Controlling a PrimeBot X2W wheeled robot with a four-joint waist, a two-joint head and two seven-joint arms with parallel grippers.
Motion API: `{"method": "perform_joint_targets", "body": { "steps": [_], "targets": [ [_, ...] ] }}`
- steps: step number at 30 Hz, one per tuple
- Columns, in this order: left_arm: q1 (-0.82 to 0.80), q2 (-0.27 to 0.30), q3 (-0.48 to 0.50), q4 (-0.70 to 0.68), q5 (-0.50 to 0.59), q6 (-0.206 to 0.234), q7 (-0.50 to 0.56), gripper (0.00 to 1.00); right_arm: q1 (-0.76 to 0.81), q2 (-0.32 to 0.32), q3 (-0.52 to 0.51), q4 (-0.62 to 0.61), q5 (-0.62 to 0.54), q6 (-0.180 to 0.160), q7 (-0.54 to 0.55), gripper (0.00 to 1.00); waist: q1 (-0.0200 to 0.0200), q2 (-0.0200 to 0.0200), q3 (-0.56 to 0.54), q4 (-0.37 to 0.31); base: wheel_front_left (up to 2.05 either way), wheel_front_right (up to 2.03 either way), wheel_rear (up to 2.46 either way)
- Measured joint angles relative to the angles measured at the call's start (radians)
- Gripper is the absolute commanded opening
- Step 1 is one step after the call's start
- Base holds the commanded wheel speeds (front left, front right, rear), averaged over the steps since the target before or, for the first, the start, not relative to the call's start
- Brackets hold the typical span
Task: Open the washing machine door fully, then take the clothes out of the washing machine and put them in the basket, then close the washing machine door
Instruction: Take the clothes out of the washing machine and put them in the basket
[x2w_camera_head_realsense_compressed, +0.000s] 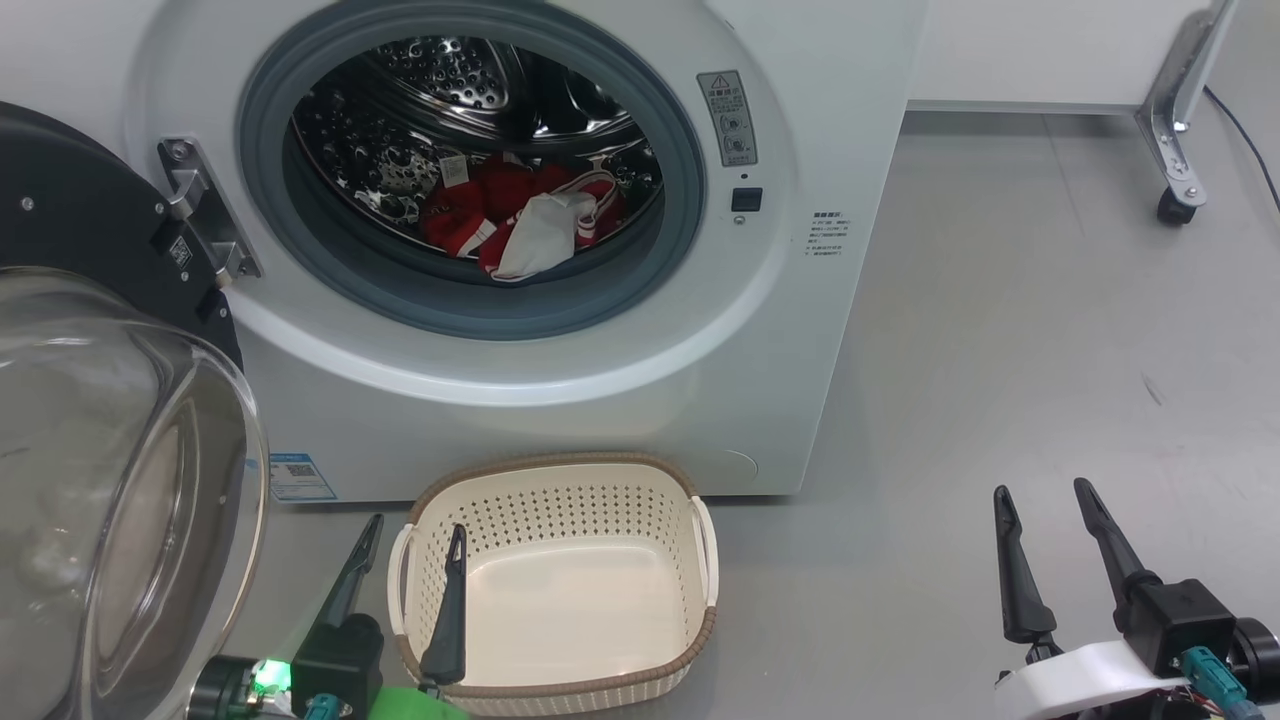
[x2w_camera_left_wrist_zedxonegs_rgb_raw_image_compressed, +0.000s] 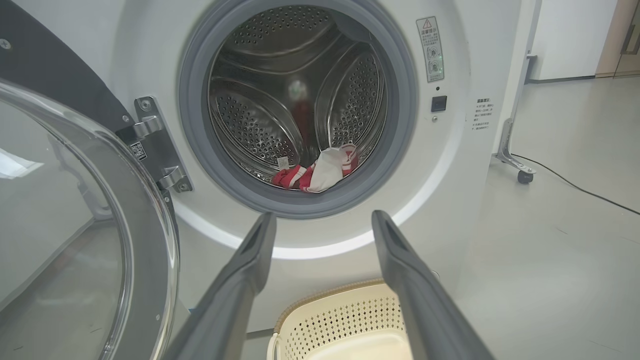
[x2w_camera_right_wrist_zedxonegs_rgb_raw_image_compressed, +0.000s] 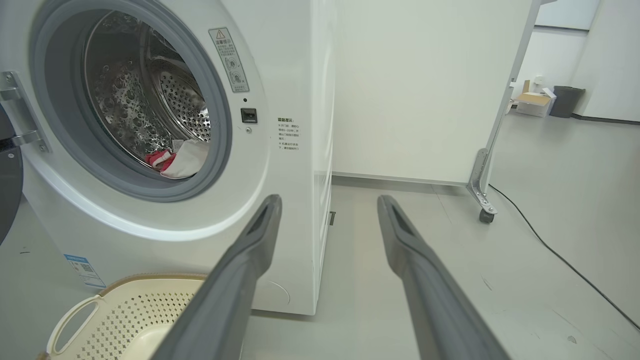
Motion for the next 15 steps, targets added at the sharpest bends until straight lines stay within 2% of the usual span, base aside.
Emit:
{"method": "perform_joint_targets", "body": {
  "steps": [15],
  "targets": [
    [0.001,0.000,-0.006,0.013,-0.001,0.000,0.000,1.00,0.001,0.001,0.000,0.003,0.000,0.000,0.000,1.00,0.0000,0.0000,-0.004,-0.001,0.21,-0.21,0.00]
  ]
}}
